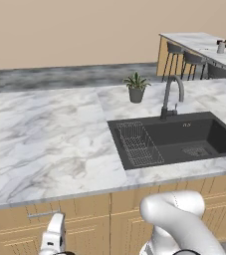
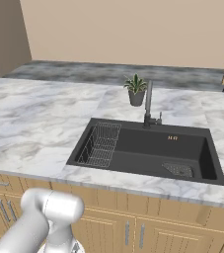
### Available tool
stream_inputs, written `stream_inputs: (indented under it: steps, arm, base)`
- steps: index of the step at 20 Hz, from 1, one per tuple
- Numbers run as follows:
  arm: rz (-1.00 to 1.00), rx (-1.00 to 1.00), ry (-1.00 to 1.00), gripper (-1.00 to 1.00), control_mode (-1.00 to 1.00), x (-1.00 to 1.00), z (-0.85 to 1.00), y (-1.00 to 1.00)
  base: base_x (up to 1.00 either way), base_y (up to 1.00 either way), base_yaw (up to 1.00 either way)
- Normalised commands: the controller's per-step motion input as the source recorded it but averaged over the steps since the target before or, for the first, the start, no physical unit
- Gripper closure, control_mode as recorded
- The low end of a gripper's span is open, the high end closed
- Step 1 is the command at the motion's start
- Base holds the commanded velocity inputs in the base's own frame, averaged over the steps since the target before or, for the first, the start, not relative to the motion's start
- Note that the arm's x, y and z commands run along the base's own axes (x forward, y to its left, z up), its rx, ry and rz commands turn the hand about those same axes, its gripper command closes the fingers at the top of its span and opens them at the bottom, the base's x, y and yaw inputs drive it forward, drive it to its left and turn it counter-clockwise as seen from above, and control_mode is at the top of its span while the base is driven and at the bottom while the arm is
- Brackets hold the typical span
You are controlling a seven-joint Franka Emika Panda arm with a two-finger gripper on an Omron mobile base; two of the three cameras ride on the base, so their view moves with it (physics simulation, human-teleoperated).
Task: Take the tongs from the drawer on the left and place them on the dining counter next to the tray containing the kebab skewer.
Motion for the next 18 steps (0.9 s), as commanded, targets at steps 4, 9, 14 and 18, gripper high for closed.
stream_inputs:
  steps: [4, 9, 14, 18]
  arm:
    - [0.00, 0.00, -0.04, -1.00, -1.00, 0.01, -0.14, 0.01]
    - [0.00, 0.00, 0.00, -1.00, -1.00, 0.16, -0.02, 0.03]
    - [0.00, 0.00, 0.00, -1.00, -1.00, 0.24, -0.07, 0.07]
    - [0.00, 0.00, 0.00, -1.00, -1.00, 0.22, -0.28, 0.16]
  base:
    - [0.00, 0.00, 0.00]
    - [0.00, 0.00, 0.00]
    - [0.00, 0.00, 0.00]
    - [0.00, 0.00, 0.00]
